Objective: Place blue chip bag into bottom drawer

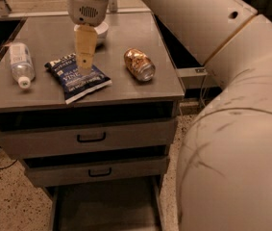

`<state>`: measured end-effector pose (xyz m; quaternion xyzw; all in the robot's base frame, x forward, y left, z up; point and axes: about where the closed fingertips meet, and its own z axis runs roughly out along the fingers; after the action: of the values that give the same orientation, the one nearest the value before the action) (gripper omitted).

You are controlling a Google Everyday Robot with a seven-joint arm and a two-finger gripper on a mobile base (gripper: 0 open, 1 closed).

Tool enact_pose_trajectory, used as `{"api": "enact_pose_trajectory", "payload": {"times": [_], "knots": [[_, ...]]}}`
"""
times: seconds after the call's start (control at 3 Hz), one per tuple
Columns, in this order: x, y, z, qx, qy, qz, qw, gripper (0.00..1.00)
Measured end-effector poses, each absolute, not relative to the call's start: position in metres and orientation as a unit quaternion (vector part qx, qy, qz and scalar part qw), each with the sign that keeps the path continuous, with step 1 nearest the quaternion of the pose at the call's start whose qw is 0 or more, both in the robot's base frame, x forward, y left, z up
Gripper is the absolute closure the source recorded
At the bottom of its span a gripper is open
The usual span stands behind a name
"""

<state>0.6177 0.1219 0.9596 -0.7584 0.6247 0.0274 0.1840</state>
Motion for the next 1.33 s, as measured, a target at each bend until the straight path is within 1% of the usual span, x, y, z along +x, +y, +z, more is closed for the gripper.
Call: {"api": "enact_pose_trajectory", "payload": {"times": [0.67, 1.33], "knots": [[0.637, 0.137, 0.926, -0.761, 0.623, 0.061, 0.172, 0.0], [0.661, 0.154, 0.906, -0.769, 0.611, 0.078, 0.171, 0.0]]}}
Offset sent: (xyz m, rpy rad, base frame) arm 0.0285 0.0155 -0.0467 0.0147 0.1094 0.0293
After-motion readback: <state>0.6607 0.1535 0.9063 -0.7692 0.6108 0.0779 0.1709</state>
